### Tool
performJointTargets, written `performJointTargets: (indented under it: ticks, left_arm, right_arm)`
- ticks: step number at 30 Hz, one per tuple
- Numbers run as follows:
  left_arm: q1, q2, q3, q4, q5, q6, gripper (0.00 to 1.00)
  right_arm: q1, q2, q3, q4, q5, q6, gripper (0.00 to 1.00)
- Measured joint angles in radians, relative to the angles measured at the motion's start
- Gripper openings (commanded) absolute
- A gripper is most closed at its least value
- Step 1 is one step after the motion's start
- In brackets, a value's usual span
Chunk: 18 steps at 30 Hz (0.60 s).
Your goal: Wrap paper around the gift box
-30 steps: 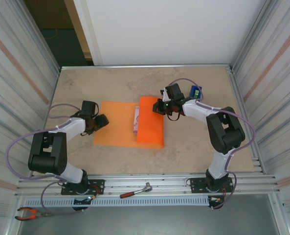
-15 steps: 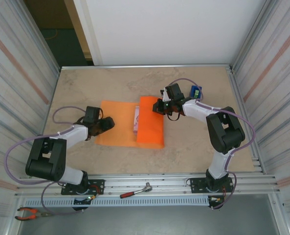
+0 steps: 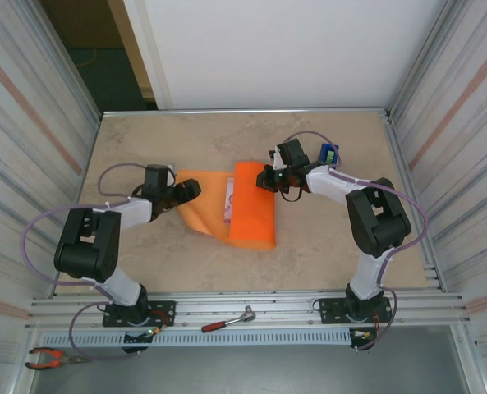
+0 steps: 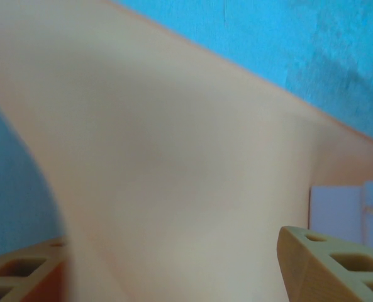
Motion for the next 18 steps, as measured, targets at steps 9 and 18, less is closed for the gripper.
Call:
performJointTargets:
  ticks: [9,18]
  left_arm:
    - [0.100,-0.039,0.002,-0.055,0.090,0.010,0.53]
    - [0.138,-0.173,-0.034,-0.188,0.124,0.006,0.32]
  right_arm:
    - [0.000,0.000,0.001,-0.002,0.000,0.000,0.00]
    - [0.000,0.000,0.001,-0.002,0.000,0.000,0.00]
